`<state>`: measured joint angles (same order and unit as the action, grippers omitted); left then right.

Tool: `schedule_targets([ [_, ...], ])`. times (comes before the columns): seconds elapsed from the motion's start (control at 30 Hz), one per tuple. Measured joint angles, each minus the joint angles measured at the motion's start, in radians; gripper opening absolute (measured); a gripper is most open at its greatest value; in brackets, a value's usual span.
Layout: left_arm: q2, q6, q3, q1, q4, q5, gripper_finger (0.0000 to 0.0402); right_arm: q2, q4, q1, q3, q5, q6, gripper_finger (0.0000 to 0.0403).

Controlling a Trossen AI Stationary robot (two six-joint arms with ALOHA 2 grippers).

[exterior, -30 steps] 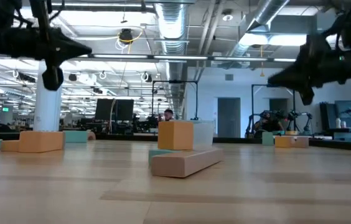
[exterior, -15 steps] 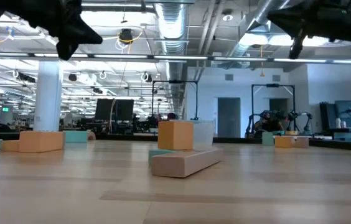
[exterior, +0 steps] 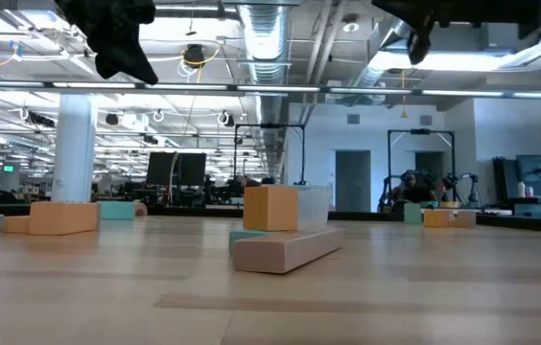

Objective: Sort & place blocks by color
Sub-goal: Put the orange block into the transparent white bin

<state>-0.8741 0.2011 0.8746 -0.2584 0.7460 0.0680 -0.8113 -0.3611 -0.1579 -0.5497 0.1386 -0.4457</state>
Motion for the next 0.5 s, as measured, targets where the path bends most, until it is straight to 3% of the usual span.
schedule_targets([
  [0.1,-0.004,0.073,0.012,0.027,0.06,0.006,0.0,-0.09,0.021,0.037,-0.066,0.023,0.077,0.0054],
  [0.2,-0.003,0.246,0.013,0.057,0.138,-0.003,0.0,-0.181,0.052,0.055,-0.132,0.023,0.125,0.0054],
  [0.37,-0.014,0.651,0.013,0.104,0.295,-0.159,0.0,-0.321,0.148,0.041,-0.226,0.022,0.16,0.0054],
  [0.5,-0.029,0.729,0.013,0.162,0.255,-0.236,0.0002,-0.417,0.204,0.027,-0.284,0.024,0.161,0.0054],
])
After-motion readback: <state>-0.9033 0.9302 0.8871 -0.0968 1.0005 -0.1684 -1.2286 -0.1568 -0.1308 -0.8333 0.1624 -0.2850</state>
